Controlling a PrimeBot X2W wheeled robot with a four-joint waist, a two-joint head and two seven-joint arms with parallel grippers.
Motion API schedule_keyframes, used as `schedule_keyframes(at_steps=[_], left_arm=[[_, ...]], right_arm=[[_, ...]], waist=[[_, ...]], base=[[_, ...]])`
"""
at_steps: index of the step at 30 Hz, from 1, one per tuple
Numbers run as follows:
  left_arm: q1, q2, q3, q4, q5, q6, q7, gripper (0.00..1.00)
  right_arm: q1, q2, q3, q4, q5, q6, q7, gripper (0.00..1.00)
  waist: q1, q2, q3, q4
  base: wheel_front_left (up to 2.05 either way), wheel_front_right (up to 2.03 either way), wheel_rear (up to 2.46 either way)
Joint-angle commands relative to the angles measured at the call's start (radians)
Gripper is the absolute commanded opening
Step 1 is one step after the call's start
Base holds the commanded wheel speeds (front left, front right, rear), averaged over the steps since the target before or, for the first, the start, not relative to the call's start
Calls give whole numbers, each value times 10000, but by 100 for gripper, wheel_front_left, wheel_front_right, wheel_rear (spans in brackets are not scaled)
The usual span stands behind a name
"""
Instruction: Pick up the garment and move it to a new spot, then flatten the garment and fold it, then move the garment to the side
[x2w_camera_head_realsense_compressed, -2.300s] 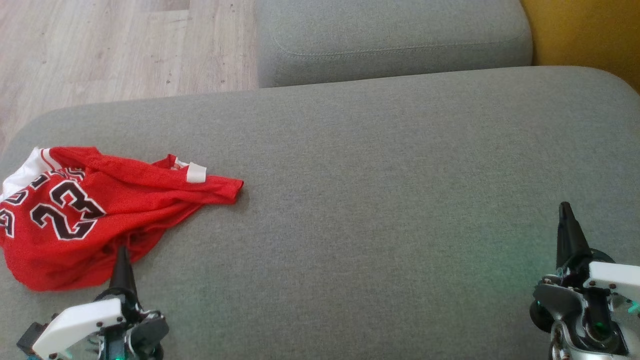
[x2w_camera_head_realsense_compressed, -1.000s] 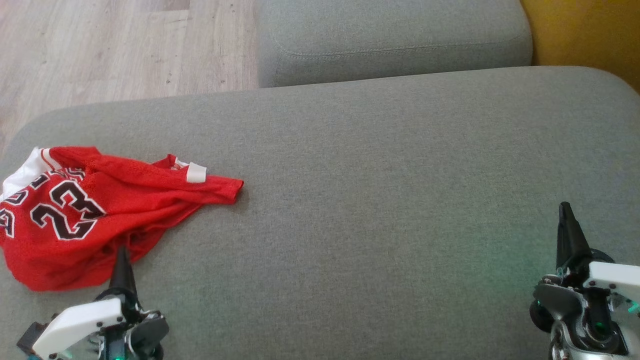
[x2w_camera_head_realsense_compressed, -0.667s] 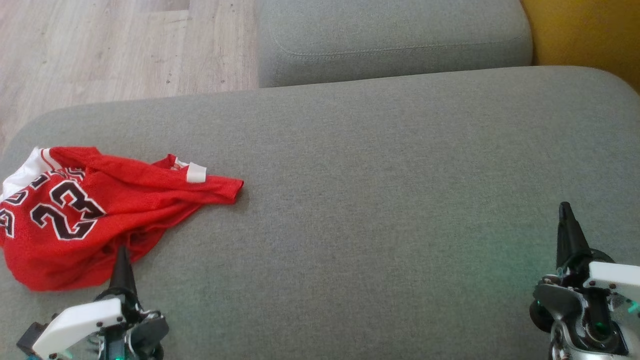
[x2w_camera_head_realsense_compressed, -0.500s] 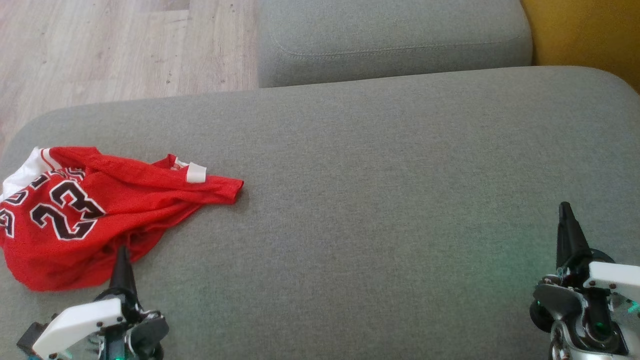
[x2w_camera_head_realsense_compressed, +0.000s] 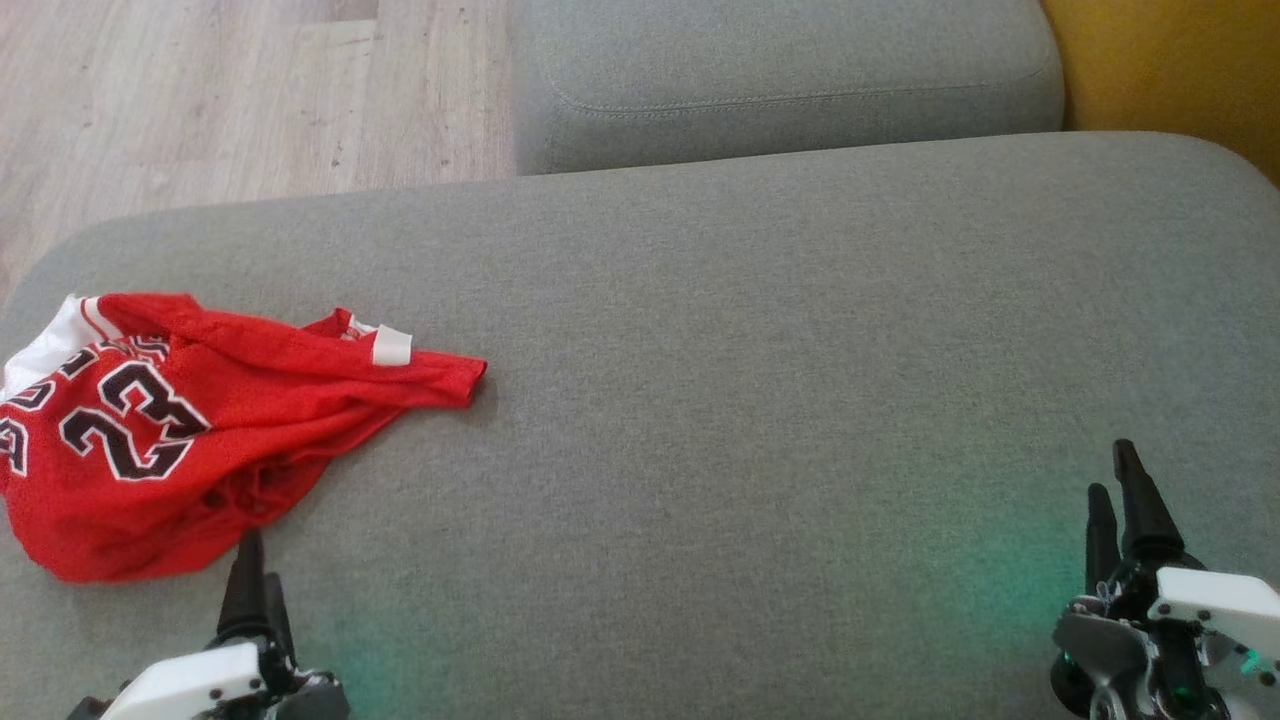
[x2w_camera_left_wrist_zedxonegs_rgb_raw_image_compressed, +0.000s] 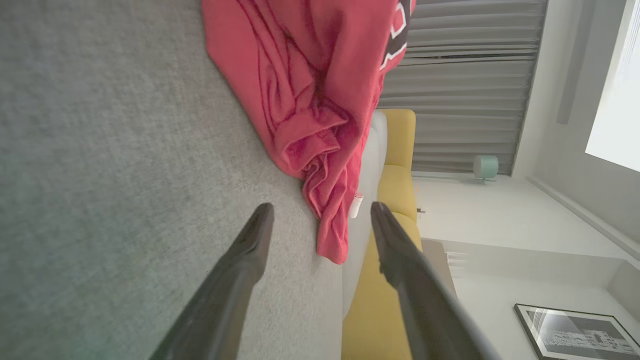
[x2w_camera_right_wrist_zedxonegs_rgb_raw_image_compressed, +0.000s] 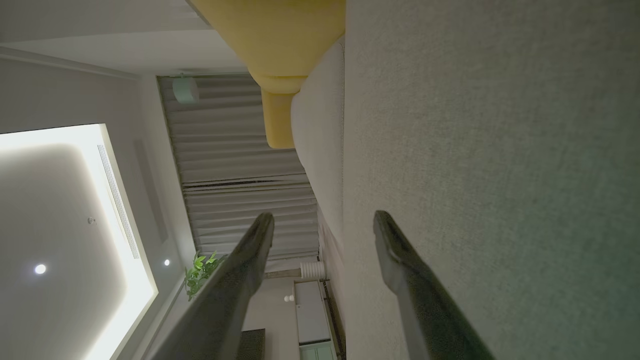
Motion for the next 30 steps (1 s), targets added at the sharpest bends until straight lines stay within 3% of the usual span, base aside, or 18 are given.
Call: schedule_keyframes(at_steps=[1, 13, 30], left_arm=[[-380, 55, 33, -385, 33, -6, -83, 100], [-369, 64, 307, -615, 643, -14, -438, 100], [-495, 76, 688, -1718, 2753, 53, -972, 100]], right_arm=[[-388, -49, 52, -396, -135, 7, -113, 100], [-392, -55, 50, -590, -1328, 14, -466, 100], [-475, -63, 358, -1498, -4753, 26, -998, 100]], waist=[[0, 0, 0, -1], [0, 0, -5, 28], [0, 0, -14, 48]], base=[[0, 0, 0], [0, 0, 0], [0, 0, 0]])
